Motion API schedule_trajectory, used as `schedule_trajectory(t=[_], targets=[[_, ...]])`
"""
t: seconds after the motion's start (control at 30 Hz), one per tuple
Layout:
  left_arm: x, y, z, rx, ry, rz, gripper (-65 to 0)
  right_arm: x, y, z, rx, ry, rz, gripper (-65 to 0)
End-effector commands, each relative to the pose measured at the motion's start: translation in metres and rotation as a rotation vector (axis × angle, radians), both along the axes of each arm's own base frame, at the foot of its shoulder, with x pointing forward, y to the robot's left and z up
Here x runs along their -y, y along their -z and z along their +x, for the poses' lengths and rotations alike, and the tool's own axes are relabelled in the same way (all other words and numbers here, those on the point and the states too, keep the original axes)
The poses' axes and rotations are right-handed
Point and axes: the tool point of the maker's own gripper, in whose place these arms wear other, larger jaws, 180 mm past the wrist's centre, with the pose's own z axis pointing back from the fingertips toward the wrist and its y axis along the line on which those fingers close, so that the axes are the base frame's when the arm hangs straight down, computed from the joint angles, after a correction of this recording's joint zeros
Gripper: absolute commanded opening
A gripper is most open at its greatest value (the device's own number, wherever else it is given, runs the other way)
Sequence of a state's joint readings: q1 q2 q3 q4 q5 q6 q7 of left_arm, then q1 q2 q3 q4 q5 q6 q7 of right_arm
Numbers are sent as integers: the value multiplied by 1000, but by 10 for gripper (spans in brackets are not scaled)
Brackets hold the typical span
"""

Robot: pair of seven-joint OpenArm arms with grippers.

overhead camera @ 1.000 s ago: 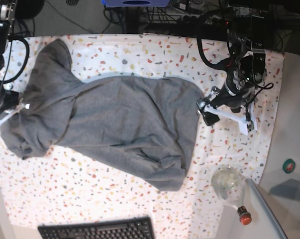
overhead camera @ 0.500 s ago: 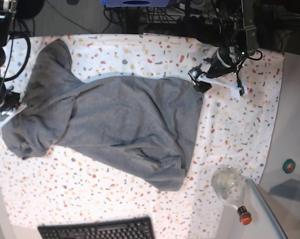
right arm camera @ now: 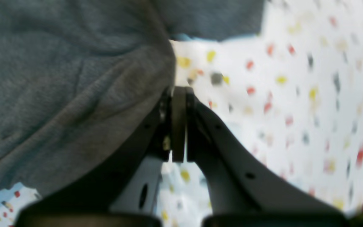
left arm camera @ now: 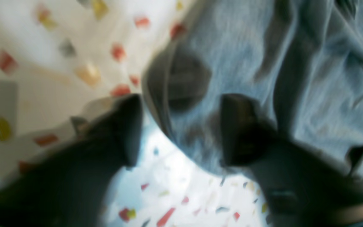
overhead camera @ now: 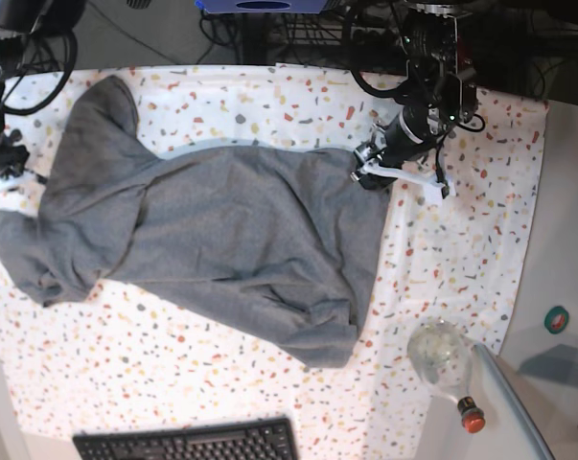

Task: Layout the t-shirt on the table in an organized manner, then fold the t-shirt properly
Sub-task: 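Lift the shirt with both grippers and flap it flat onto the table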

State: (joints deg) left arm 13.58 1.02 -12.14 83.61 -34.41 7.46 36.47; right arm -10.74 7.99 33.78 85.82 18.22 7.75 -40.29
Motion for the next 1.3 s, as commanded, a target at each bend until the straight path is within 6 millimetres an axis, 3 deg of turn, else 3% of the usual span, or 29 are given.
schedule_trajectory(t=[0.0, 0.03, 0.07, 0.1, 0.17, 0.23, 0.3, 0.53, 0.63, 0.73, 0.87, 0.93, 0.97, 1.0, 1.1, 1.17, 1.27], targets=[[2, -3, 3, 8, 2, -3, -508, 7, -8, -3, 0, -2, -12, -650], [2, -3, 3, 6, 5, -5, -591, 0, 0, -15, -46, -31, 15, -608], [2, -3, 3, 7, 5, -3, -650, -5, 4, -22, -75, -69, 30, -524], [2, -4, 3, 8, 6, -1, -650, -14, 9, -30, -98, -121, 51, -437], [2, -4, 4, 10, 6, -1, -650, -27, 12, -33, -80, -191, 79, -326], [2, -5, 4, 11, 7, 0, -650, -30, 17, -34, -70, -208, 98, -269], [1, -6, 5, 16, 4, 2, -650, -32, 27, -28, -74, -205, 135, -251], [0, -15, 11, 43, 8, 9, -650, -28, 52, -10, -74, -177, 210, -252], [-1, -19, 14, 57, 6, 13, -650, -52, 50, -4, -83, -314, 215, -258], [-6, -20, 14, 57, 8, 25, -650, -75, 56, -13, -99, -368, 236, -321], [-10, -20, 14, 57, 14, 36, -650, -81, 62, -20, -116, -368, 257, -434], [-11, -20, 14, 57, 11, 37, -650, -79, 63, -22, -116, -360, 258, -527], [-13, -20, 14, 57, 9, 39, -650, -75, 61, -24, -113, -347, 252, -615], [-13, -22, 14, 61, 10, 42, -650, -67, 57, -23, -99, -323, 242, -650], [-17, -38, 18, 102, 23, 70, -650, -37, 41, -36, -91, -214, 212, -650], [-22, -56, 25, 152, 40, 110, -650, -17, 19, -42, -79, -167, 159, -650], [-12, -86, 45, 230, 119, 198, -650, 4, -21, -31, -47, -170, 47, -650]])
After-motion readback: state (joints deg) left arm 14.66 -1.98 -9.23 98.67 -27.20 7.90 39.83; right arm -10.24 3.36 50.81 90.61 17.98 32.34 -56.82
